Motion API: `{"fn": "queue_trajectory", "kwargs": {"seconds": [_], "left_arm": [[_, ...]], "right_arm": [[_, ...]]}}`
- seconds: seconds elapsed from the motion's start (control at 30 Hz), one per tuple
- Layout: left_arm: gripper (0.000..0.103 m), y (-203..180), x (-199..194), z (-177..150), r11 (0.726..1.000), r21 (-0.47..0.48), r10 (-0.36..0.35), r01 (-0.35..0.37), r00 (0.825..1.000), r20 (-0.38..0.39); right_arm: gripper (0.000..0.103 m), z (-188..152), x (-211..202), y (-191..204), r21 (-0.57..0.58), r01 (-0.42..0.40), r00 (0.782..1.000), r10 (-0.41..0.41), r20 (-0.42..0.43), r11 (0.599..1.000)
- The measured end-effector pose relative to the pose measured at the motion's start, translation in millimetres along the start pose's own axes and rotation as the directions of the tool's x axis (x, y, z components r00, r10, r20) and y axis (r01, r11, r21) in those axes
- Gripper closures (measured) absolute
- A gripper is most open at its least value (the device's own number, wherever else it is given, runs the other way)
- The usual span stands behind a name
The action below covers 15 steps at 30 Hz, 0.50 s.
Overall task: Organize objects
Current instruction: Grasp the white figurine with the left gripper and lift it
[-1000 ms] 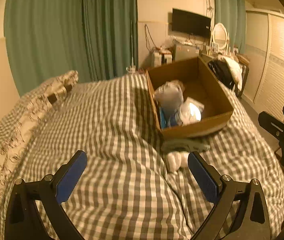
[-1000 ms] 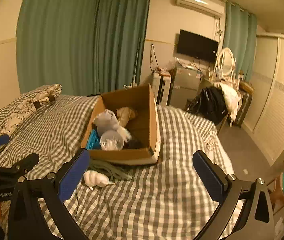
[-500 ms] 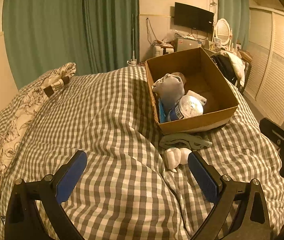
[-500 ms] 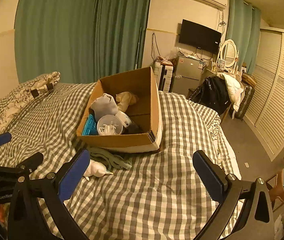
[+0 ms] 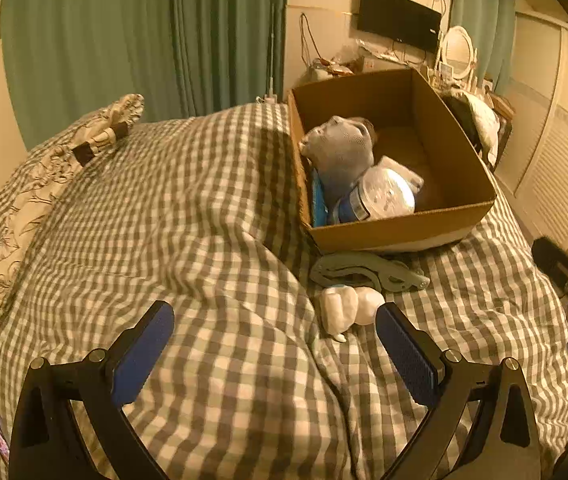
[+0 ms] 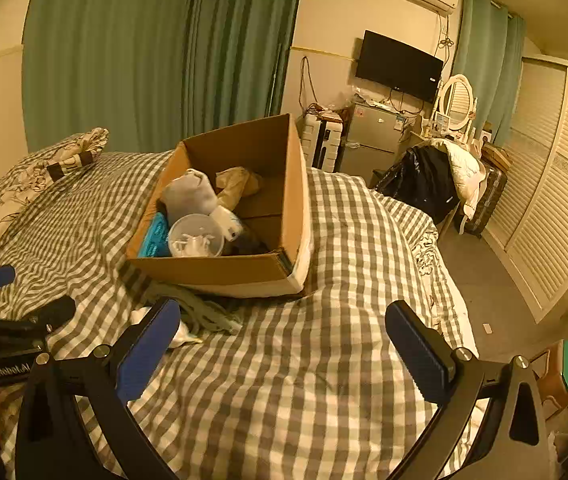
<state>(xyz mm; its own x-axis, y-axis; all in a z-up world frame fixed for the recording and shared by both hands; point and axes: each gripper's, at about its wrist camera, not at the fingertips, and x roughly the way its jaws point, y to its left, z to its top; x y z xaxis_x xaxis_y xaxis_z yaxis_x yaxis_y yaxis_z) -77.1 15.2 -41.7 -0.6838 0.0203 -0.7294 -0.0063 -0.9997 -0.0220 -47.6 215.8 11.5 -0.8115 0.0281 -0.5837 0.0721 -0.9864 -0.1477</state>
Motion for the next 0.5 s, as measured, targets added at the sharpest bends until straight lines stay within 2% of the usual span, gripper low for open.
{"fn": "queue_trajectory", "kwargs": {"seconds": [0.13, 0.27, 0.5], "left_arm": [[0.000, -10.9, 22.8, -3.0, 1.000, 0.013, -0.002, 0.002, 0.999, -0.053], [0.000, -25.2, 44.9, -5.5, 0.999, 0.033, -0.031, 0.034, 0.994, -0.105], [0.000, -51.6, 90.0, -8.0, 0.995, 0.073, -0.048, 0.064, 0.979, -0.198]], "right_arm": [[0.000, 3.2, 7.8, -9.2, 0.006, 0.002, 1.000, -0.002, 0.006, 1.000], [0.000, 0.3, 17.0, -17.9, 0.015, -0.002, 1.000, 0.002, 0.001, 1.000], [0.000, -12.8, 38.9, -31.1, 0.061, -0.029, 0.998, 0.032, -0.048, 0.998]]}}
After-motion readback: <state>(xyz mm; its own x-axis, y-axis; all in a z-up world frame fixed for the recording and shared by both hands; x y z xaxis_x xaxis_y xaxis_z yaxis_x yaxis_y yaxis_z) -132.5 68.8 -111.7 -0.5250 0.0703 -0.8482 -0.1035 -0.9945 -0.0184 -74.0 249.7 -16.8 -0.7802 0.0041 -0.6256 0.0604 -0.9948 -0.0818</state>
